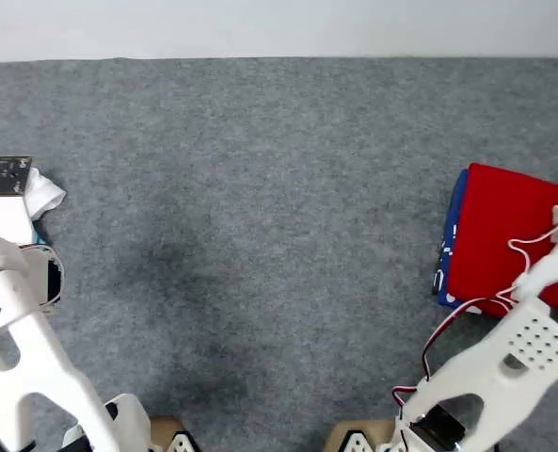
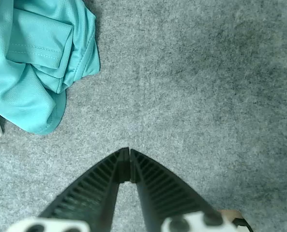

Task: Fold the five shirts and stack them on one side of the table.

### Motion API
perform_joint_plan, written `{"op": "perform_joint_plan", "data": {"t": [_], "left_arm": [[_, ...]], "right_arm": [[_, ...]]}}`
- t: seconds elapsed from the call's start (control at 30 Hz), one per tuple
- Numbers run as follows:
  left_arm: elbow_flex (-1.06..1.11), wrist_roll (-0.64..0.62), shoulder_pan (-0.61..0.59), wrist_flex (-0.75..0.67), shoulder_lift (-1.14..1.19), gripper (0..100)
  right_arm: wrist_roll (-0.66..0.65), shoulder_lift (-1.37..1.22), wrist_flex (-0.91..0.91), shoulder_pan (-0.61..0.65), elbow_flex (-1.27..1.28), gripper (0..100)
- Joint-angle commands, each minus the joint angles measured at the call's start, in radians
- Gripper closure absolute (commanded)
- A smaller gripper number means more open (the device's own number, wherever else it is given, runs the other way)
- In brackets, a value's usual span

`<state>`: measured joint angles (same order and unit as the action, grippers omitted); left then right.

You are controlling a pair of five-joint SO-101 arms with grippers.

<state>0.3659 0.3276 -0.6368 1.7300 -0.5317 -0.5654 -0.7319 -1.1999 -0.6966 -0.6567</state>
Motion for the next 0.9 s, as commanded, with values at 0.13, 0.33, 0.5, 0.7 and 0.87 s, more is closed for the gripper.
{"op": "perform_joint_plan", "data": {"t": [0.13, 0.33, 0.5, 0.7, 0.87], "left_arm": [[-0.012, -0.008, 0.009, 0.025, -0.028, 100], [-0.073, -0.009, 0.018, 0.025, -0.112, 100], [-0.074, -0.002, 0.046, 0.025, -0.186, 99], [-0.074, 0.025, 0.035, 0.020, -0.133, 94], [-0.099, 0.146, -0.058, -0.032, -0.015, 92]], "right_arm": [[-0.003, 0.211, -0.237, 0.050, -0.209, 98.4], [-0.003, 0.320, -0.463, 0.120, -0.221, 98.4], [-0.003, 0.340, -0.598, 0.197, -0.181, 98.3], [0.043, 0.478, -0.598, 0.229, 0.015, 98.0], [0.046, 0.636, -0.596, 0.229, 0.261, 98.0]]}}
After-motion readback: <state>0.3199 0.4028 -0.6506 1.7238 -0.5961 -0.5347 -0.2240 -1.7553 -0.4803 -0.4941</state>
